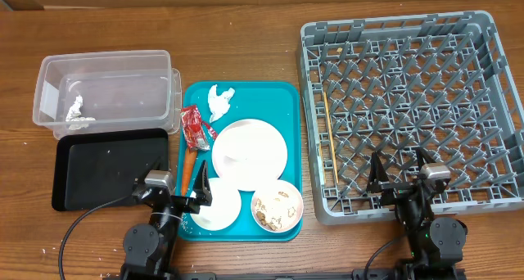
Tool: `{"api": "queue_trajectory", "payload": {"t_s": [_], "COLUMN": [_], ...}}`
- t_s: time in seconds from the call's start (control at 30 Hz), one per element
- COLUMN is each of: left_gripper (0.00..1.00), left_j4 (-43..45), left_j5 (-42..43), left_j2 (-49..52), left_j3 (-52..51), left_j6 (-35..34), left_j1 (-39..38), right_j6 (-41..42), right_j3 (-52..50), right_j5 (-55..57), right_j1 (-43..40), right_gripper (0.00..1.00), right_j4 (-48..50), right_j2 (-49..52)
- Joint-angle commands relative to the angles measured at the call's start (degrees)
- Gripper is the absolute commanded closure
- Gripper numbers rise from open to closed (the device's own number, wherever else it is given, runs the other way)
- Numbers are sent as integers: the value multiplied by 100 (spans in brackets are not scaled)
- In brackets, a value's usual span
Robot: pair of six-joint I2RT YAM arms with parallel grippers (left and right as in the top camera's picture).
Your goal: Sort waste into correct bins and load items into the dishwasher
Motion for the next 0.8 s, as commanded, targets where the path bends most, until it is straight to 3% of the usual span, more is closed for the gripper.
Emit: {"api": "queue_trajectory", "payload": {"t_s": [0.0,0.6,0.77], "left_gripper": [0,0,0], "left_j4": [-9,13,190], "left_j5": [0,227,658], "left_j2": [22,22,22], "left_j3": [-20,-20,-20], "left_j6": [-55,-66,-763], "left_j1": [11,11,11], "right_j6": [-17,-17,-13], "right_j3": [-33,-33,-33], "right_j5": [2,-2,-63], "right_j1": [-17,-17,-13], "right_gripper": [0,0,0], "right_j4": [33,37,33], "right_j2": [-66,-66,-66]}}
